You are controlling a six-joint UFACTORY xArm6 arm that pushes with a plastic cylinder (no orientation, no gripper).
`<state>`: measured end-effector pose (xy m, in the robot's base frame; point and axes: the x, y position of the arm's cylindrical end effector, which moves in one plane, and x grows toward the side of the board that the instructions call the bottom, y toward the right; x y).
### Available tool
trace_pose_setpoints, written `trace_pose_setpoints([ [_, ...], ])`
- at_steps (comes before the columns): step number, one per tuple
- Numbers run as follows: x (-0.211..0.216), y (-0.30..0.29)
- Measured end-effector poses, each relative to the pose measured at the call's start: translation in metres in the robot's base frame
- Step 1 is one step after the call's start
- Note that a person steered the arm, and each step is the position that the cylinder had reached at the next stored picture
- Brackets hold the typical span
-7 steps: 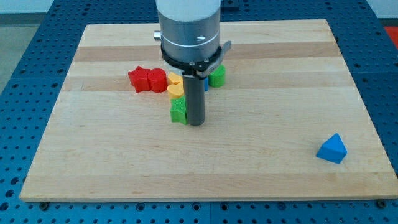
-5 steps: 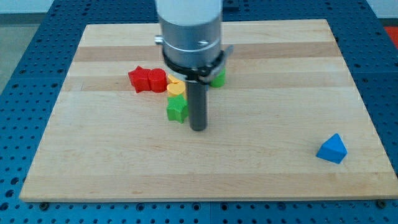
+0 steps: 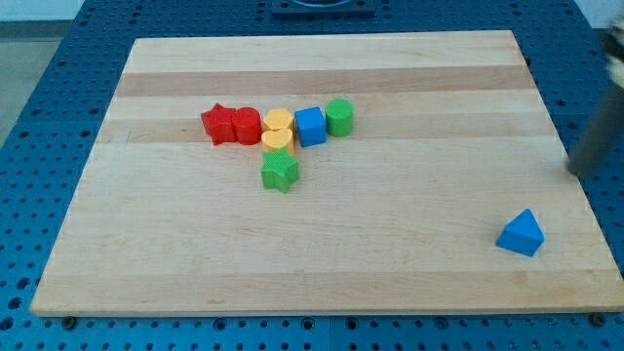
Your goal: Slide the blue triangle towards left
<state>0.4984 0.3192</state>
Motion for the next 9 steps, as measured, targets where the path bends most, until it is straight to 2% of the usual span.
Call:
trace_pose_setpoints([
  [1, 0.109, -0.020],
  [2, 0.118, -0.038],
  [3, 0.104, -0.054],
  [4, 0.065, -0.061],
  [5, 0.046, -0.076],
  [6, 0.044, -0.105],
  [8, 0.049, -0.206],
  [9, 0.035, -0.208],
])
